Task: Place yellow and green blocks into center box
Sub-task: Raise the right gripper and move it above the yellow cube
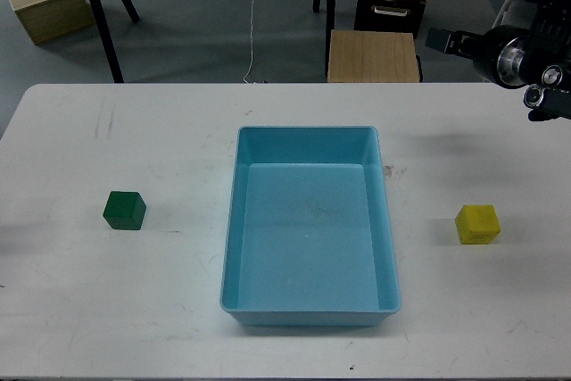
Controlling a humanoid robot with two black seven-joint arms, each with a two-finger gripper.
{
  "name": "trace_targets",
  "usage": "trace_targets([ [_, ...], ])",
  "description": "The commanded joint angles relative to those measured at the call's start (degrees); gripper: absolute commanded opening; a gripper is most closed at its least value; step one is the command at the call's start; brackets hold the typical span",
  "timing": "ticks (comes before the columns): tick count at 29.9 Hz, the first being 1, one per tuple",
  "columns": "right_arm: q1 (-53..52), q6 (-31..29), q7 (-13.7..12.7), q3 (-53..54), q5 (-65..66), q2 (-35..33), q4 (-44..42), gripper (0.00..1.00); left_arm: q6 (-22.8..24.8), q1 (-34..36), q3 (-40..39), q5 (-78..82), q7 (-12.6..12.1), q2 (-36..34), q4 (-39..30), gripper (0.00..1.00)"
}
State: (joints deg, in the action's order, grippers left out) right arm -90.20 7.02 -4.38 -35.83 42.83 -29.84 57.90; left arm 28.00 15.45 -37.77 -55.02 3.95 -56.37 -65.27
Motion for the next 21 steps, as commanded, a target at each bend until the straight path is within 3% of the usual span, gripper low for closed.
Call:
trace_targets([
  [1, -5.94, 0.45, 3.05, -10.29, 6.98, 0.65, 1.60, 0.99, 0.00, -0.07, 0.06, 0.00, 0.00, 0.03, 0.05, 1.00],
  [7, -13.93, 2.73, 10.08, -24.17, 25.16, 1.45, 8.88, 0.99, 0.00, -0.07, -0.03, 0.00, 0.00, -0.06, 0.05, 1.00],
  [9, -15.70, 4.84, 11.32, -29.27, 31.41, 1.45, 12.40, 0.99, 0.00, -0.07, -0.03, 0.00, 0.00, -0.14, 0.05, 1.00],
  [14, -16.76, 10.56, 12.29, -35.19, 41.63, 1.28, 20.58, 0.99, 0.00, -0.16, 0.06, 0.00, 0.00, -0.06, 0.05, 1.00],
  [21, -17.81, 10.65, 12.29, -35.45, 42.07, -5.12, 24.79, 0.99, 0.00, -0.51, -0.03, 0.00, 0.00, -0.14, 0.05, 1.00],
])
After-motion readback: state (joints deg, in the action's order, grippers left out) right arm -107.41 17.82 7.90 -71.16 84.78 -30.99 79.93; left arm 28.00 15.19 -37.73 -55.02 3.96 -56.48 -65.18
